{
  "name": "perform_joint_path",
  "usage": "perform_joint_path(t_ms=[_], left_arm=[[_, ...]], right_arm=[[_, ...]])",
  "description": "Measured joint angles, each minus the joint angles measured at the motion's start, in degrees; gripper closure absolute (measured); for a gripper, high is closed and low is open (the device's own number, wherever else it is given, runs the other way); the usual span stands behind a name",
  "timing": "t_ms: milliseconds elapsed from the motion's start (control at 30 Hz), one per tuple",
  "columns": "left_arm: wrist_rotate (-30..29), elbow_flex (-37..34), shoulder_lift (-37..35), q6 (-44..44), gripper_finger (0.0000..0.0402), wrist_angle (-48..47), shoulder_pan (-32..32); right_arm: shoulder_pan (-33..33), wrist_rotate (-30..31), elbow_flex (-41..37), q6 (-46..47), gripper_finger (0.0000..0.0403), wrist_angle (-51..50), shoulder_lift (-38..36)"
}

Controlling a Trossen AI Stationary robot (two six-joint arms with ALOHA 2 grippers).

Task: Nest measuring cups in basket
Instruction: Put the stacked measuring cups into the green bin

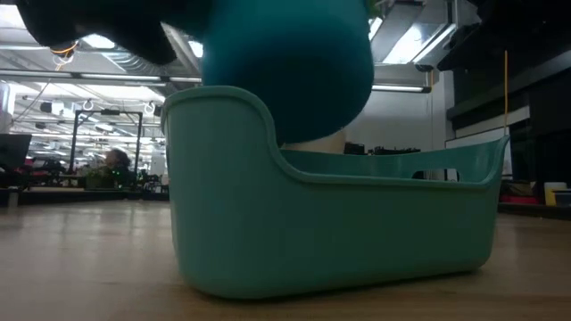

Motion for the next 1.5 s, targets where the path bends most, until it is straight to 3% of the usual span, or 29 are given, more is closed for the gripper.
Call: perform_joint_path(t_ms=[1067, 1267, 1500], left_arm=[[1.61, -0.82, 4.13, 4.66, 0.0261, 2.14, 0.32], [6.72, -0.82, 4.05, 4.66, 0.0259, 2.16, 0.95], [7.48, -0.82, 4.00, 4.66, 0.0240, 2.18, 2.32]], right_arm=[[0.00, 0.00, 0.01, -0.15, 0.0234, 0.32, -0.02], [0.00, 0.00, 0.00, -0.31, 0.0234, 0.29, -0.02], [0.00, 0.02, 0.01, -1.51, 0.0234, 0.32, -0.02]])
